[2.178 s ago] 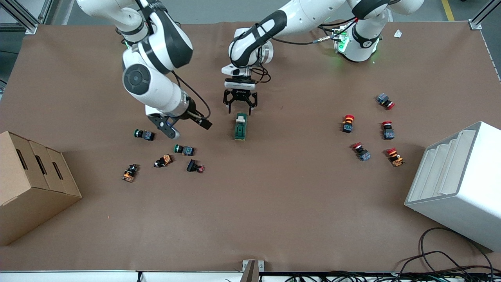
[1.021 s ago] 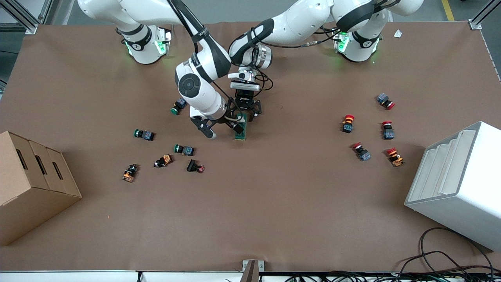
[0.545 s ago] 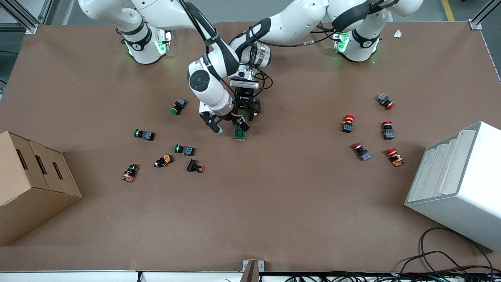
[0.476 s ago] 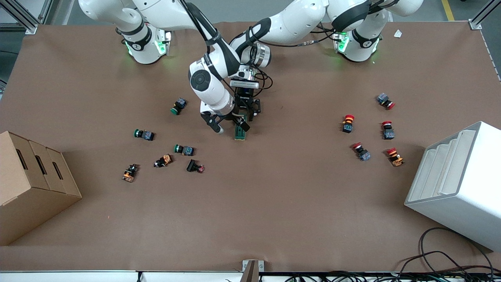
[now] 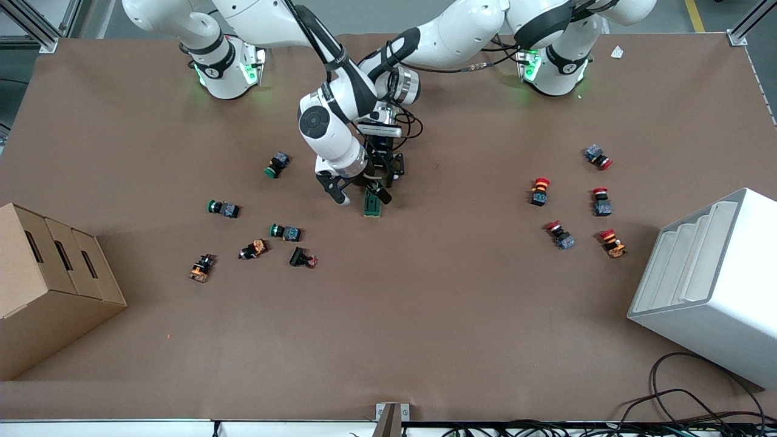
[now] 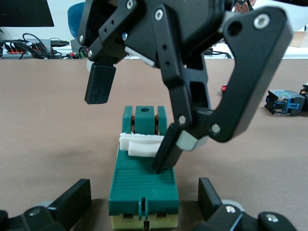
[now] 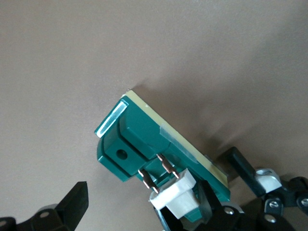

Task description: Close load switch with both arms

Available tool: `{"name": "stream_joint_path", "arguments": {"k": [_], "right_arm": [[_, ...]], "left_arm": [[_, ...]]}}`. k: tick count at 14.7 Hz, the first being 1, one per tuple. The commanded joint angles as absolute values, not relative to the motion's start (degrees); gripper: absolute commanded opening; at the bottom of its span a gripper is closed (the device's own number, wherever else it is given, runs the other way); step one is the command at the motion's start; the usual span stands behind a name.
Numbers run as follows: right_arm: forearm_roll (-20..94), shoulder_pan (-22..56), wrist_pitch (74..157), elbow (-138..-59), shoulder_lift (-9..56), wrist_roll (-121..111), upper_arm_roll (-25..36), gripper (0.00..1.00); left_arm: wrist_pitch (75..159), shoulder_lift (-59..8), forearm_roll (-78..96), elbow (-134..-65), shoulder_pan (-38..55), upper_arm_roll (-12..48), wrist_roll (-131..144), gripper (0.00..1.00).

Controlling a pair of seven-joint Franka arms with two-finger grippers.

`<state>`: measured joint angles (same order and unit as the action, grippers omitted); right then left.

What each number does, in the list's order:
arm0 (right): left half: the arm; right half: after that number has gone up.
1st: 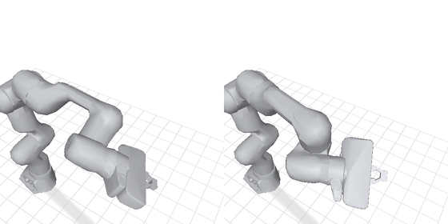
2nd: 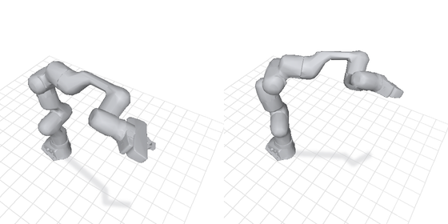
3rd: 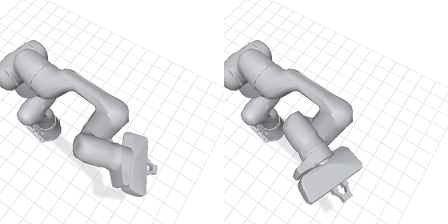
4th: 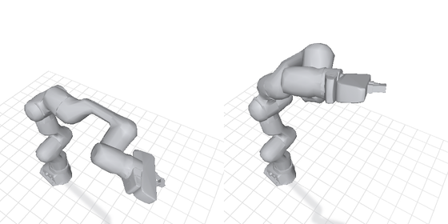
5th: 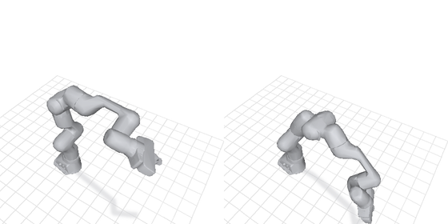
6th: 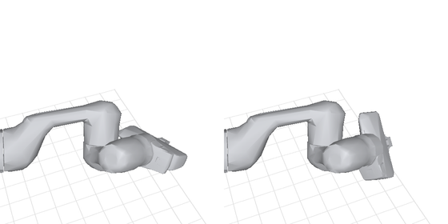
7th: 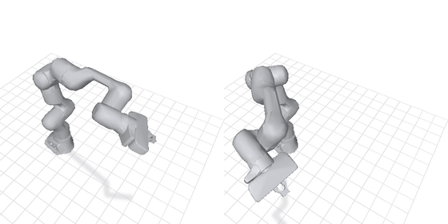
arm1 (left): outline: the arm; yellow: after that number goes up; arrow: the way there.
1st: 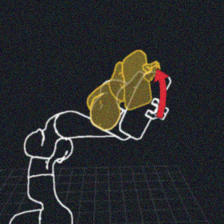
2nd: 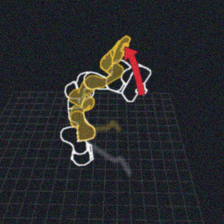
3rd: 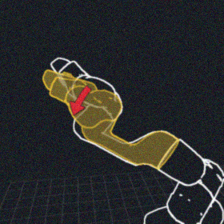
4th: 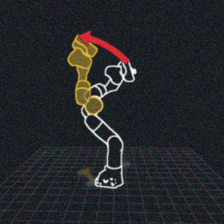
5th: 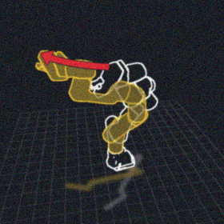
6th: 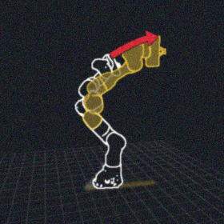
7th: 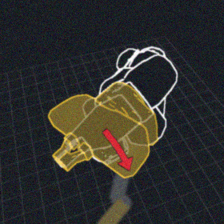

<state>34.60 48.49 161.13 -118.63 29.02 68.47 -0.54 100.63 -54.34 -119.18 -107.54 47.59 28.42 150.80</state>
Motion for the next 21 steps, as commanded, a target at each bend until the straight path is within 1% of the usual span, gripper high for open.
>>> {"name": "stream_joint_path", "arguments": {"k": [1, 7, 11, 14, 21], "right_arm": [[36.0, 48.7, 161.3, -117.1, 29.2, 68.7, 0.0, 1.0], [36.0, 46.1, 160.8, -114.4, 29.2, 68.1, 0.1, 1.0], [36.0, 44.4, 155.7, -111.6, 29.2, 68.3, 0.3, 1.0], [35.9, 44.1, 155.6, -110.8, 29.4, 68.2, 0.4, 1.0], [35.9, 43.9, 155.6, -107.6, 32.4, 68.3, 0.4, 1.0]], "left_arm": [[101.9, -58.4, -118.7, -107.0, 48.0, 28.6, 152.8, 0.99], [101.9, -58.3, -118.6, -107.0, 48.0, 28.7, 152.8, 0.99], [101.8, -58.3, -118.6, -106.8, 48.0, 28.7, 152.8, 1.0], [101.8, -57.7, -118.2, -106.8, 47.9, 28.7, 152.8, 1.0], [101.8, -57.8, -115.6, -105.6, 47.9, 28.7, 152.3, 1.0]]}}
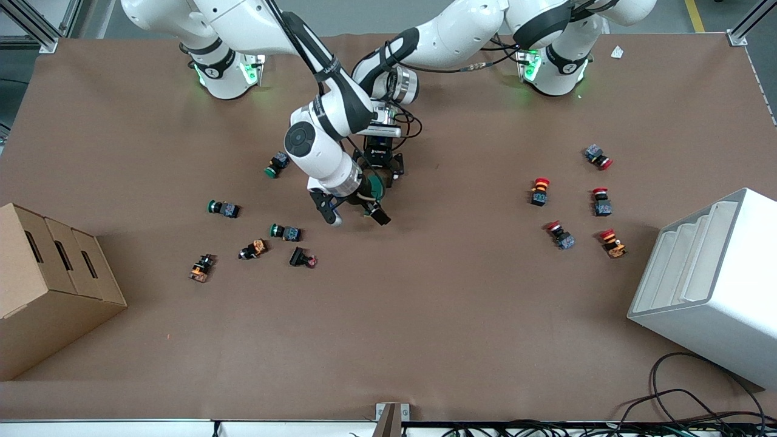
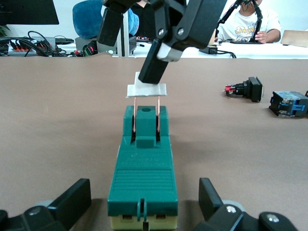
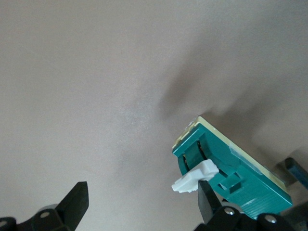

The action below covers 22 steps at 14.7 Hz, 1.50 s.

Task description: Close load switch with both arms

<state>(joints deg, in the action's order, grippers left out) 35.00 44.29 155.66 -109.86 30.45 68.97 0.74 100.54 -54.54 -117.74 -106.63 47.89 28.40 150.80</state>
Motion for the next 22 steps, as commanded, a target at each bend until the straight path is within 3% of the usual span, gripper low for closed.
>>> {"name": "stream_joint_path", "arguments": {"k": [1, 8, 14, 18, 22], "right_arm": [[35.9, 43.9, 155.6, -106.8, 33.1, 68.3, 0.5, 1.0], [35.3, 42.8, 155.7, -102.7, 37.9, 67.9, 0.6, 1.0], [34.9, 40.9, 154.9, -101.3, 38.1, 67.4, 0.7, 1.0], [34.1, 38.1, 146.0, -100.9, 34.9, 61.8, 2.6, 1.0], [31.6, 37.9, 128.9, -100.9, 27.7, 49.1, 12.2, 1.0]], "left_arm": [[101.8, -57.8, -115.6, -105.6, 47.8, 28.7, 152.3, 1.0], [101.8, -57.7, -115.6, -106.0, 47.6, 28.7, 152.2, 1.0], [101.8, -57.5, -114.8, -105.8, 47.4, 28.7, 152.1, 1.0], [101.8, -56.4, -112.4, -105.7, 47.3, 28.7, 150.7, 1.0], [102.0, -53.6, -104.6, -104.2, 47.1, 29.6, 146.8, 1.0]]}}
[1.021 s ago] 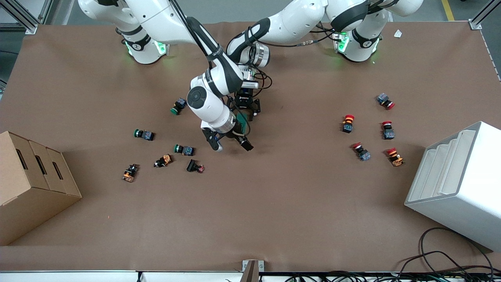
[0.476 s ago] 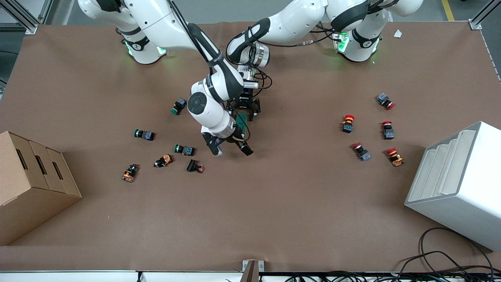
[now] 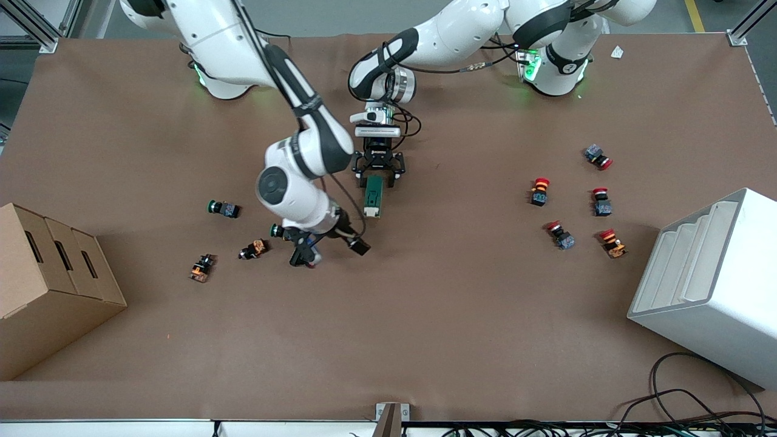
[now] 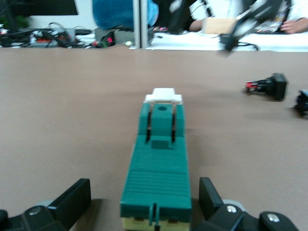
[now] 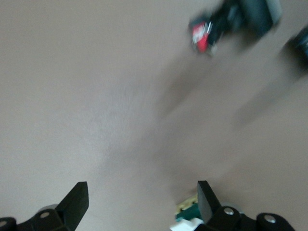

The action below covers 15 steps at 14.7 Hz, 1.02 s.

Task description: Close load switch with both arms

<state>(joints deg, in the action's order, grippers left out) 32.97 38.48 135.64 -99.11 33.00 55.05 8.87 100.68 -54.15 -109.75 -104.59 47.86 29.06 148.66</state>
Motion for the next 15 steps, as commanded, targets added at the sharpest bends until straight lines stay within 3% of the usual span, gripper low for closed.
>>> {"name": "stream_joint_path", "arguments": {"k": [1, 5, 8, 11, 15], "right_arm": [[31.6, 38.0, 124.6, -100.9, 26.2, 44.6, 15.1, 1.0], [27.4, 38.0, 110.3, -100.7, 21.3, 25.1, 26.7, 1.0], [20.9, 35.4, 101.4, -97.3, 19.3, 15.1, 30.6, 1.0], [13.7, 31.2, 93.4, -90.4, 18.1, 10.7, 30.0, 1.0], [11.2, 22.7, 84.2, -81.8, 18.1, 2.9, 26.0, 1.0]], "left_arm": [[102.0, -53.1, -102.2, -103.1, 46.9, 30.5, 145.3, 1.0], [102.4, -49.9, -91.9, -97.8, 46.2, 31.5, 136.6, 1.0], [102.5, -48.9, -86.5, -92.7, 42.2, 34.9, 127.5, 1.0], [102.5, -48.3, -86.3, -90.3, 31.2, 44.8, 119.7, 1.0], [102.5, -48.7, -85.9, -90.3, 9.0, 63.8, 104.2, 1.0]]}}
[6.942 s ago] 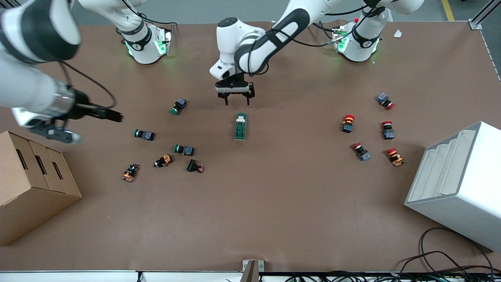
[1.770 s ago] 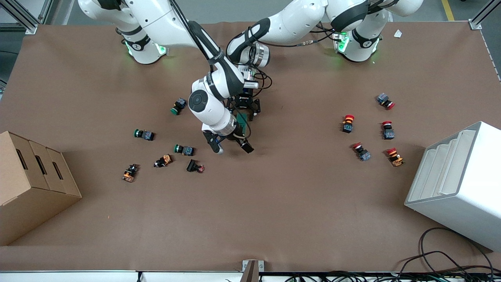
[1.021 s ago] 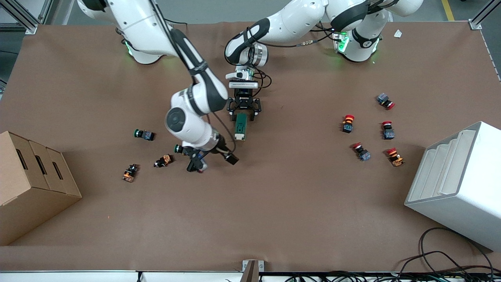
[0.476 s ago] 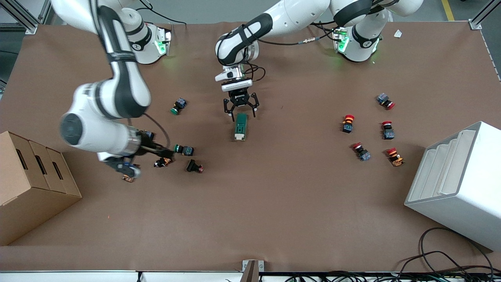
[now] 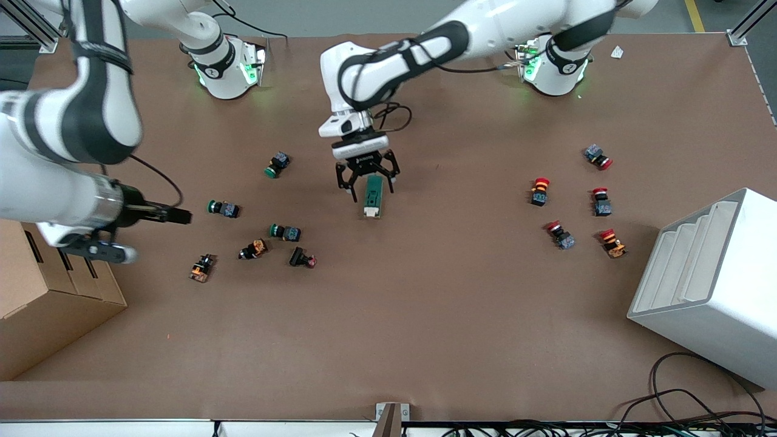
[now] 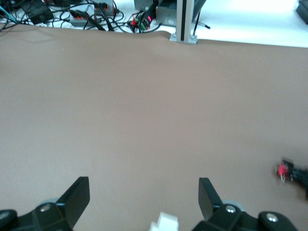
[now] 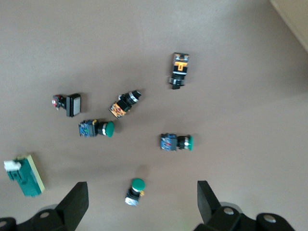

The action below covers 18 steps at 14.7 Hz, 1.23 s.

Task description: Close load switch with both arms

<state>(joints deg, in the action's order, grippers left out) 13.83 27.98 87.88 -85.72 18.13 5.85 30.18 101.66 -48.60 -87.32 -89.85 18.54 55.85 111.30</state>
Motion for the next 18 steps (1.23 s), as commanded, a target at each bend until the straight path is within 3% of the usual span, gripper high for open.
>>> {"name": "stream_joint_path", "arguments": {"k": [1, 5, 8, 10, 18], "right_arm": [[9.2, 20.5, 82.4, -80.1, 18.0, 2.7, 23.9, 1.0], [6.6, 9.9, 80.1, -77.2, 16.8, 2.6, 12.7, 1.0], [1.6, 1.9, 80.2, -77.3, 14.6, 3.1, 1.5, 1.0], [0.4, -1.6, 80.1, -77.8, 13.7, 3.2, -2.7, 1.0], [0.4, -2.6, 79.4, -78.0, 12.3, 2.7, -3.5, 1.0]], "left_arm": [[102.5, -48.7, -83.9, -90.3, 4.6, 67.1, 99.8, 1.0], [102.4, -48.8, -79.5, -89.8, -7.8, 74.9, 85.1, 1.0], [102.0, -48.8, -73.5, -83.4, -9.1, 75.5, 78.0, 1.0], [101.8, -48.8, -71.2, -81.2, -10.4, 75.4, 74.0, 1.0], [98.8, -48.3, -62.1, -76.1, -17.4, 76.5, 61.1, 1.0]]}}
